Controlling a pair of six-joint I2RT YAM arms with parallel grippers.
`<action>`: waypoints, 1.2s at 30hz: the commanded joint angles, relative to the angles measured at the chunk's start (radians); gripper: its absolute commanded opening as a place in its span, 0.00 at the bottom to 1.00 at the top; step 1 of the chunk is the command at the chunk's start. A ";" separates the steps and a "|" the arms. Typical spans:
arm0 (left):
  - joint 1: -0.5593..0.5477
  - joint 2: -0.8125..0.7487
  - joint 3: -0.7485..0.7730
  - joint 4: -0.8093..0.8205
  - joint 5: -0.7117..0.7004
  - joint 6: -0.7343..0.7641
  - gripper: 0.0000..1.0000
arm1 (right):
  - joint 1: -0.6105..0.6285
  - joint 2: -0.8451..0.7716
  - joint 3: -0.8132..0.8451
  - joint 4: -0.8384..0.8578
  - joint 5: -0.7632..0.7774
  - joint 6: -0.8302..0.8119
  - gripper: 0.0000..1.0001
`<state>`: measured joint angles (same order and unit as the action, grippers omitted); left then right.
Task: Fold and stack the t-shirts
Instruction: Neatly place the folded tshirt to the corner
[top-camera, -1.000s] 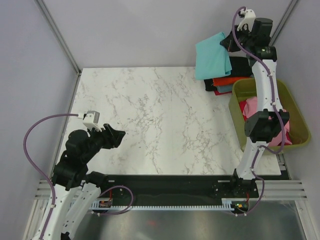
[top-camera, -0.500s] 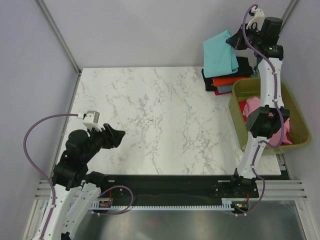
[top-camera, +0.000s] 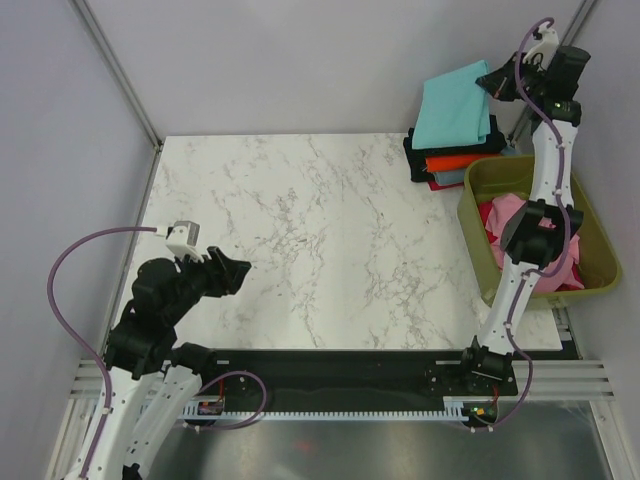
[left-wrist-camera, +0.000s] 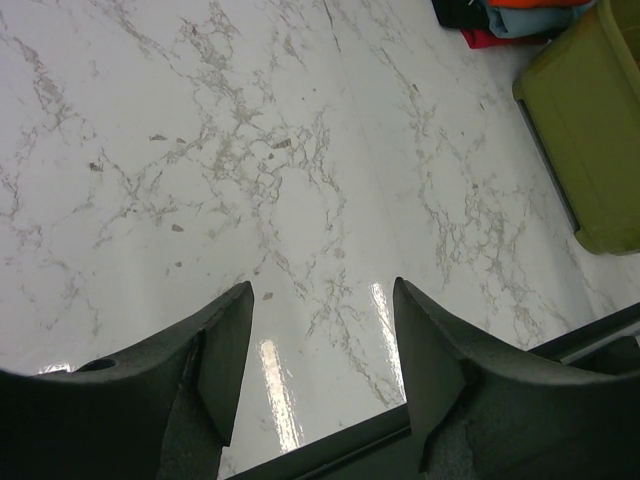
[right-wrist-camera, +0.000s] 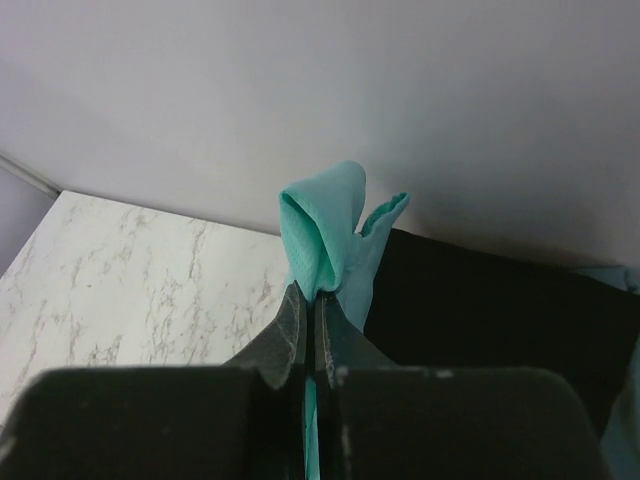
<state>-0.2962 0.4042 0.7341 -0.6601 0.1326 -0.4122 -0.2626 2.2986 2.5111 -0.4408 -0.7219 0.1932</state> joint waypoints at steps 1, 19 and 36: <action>0.008 0.016 -0.001 0.022 -0.001 -0.023 0.66 | -0.047 0.061 0.060 0.181 -0.086 0.107 0.00; 0.014 0.070 0.004 0.022 0.007 -0.022 0.67 | -0.138 0.301 0.069 0.353 0.002 0.195 0.00; 0.017 0.084 0.007 0.024 0.013 -0.019 0.69 | -0.188 0.420 -0.038 0.372 0.203 0.239 0.41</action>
<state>-0.2871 0.4866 0.7338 -0.6579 0.1337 -0.4122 -0.4461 2.6549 2.4882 -0.1188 -0.5476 0.4274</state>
